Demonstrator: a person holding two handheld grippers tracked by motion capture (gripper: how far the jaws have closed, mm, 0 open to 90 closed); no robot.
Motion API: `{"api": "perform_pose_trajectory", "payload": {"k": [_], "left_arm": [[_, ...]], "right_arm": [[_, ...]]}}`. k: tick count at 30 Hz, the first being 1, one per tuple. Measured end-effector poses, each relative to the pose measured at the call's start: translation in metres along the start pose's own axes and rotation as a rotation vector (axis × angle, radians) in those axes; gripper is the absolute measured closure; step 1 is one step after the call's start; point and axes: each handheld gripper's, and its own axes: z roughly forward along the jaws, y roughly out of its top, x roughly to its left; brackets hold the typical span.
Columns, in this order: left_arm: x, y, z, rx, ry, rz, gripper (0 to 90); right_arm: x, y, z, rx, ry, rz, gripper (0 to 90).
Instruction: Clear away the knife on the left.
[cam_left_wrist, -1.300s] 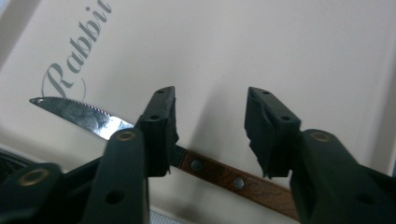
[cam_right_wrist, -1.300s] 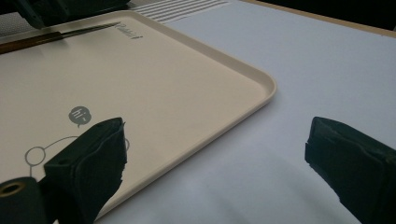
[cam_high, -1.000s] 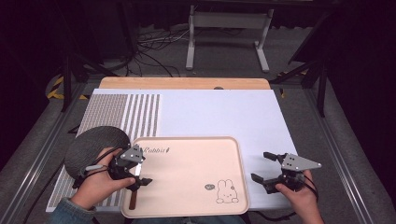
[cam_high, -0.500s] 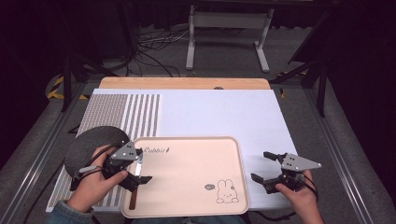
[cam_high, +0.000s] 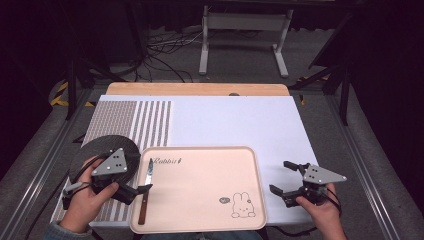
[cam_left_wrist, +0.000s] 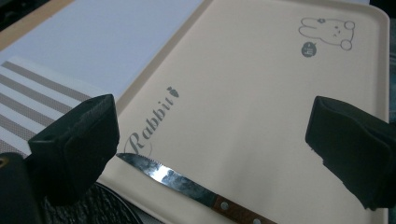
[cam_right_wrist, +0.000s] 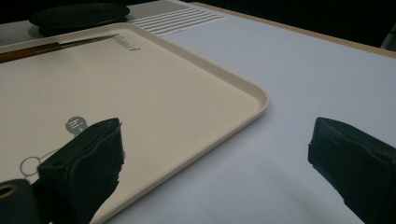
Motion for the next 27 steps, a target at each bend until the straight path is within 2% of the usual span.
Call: {"api": "perform_pose_trajectory", "payload": {"k": [1, 5, 10, 13, 18, 20, 24, 27], "left_arm": [[0.000, 0.000, 0.000, 0.000, 0.000, 0.000, 4.0], [0.003, -0.010, -0.010, -0.076, 0.043, -0.014, 3.8], [0.006, -0.023, -0.022, -0.144, 0.094, -0.020, 3.7], [0.006, -0.033, -0.026, -0.189, 0.098, -0.036, 3.5], [0.007, -0.053, -0.031, -0.251, 0.127, -0.072, 3.4], [0.007, -0.058, -0.033, -0.270, 0.136, -0.085, 3.4], [0.008, -0.067, -0.035, -0.272, 0.155, -0.100, 3.3], [0.010, -0.078, -0.035, -0.299, 0.165, -0.136, 3.1]], "right_arm": [[0.000, 0.000, 0.000, -0.005, -0.005, 0.000, 3.5], [0.000, 0.000, -0.002, -0.020, -0.015, 0.006, 3.4], [0.000, 0.000, -0.003, -0.031, -0.017, 0.010, 3.3], [-0.001, 0.000, -0.003, -0.031, -0.019, 0.010, 3.3], [-0.001, 0.000, -0.003, -0.042, -0.024, 0.013, 3.3], [-0.001, 0.000, -0.004, -0.044, -0.025, 0.012, 3.3], [0.000, 0.000, -0.004, -0.053, -0.029, 0.013, 3.5], [-0.001, 0.000, -0.005, -0.063, -0.033, 0.018, 3.4]]}}
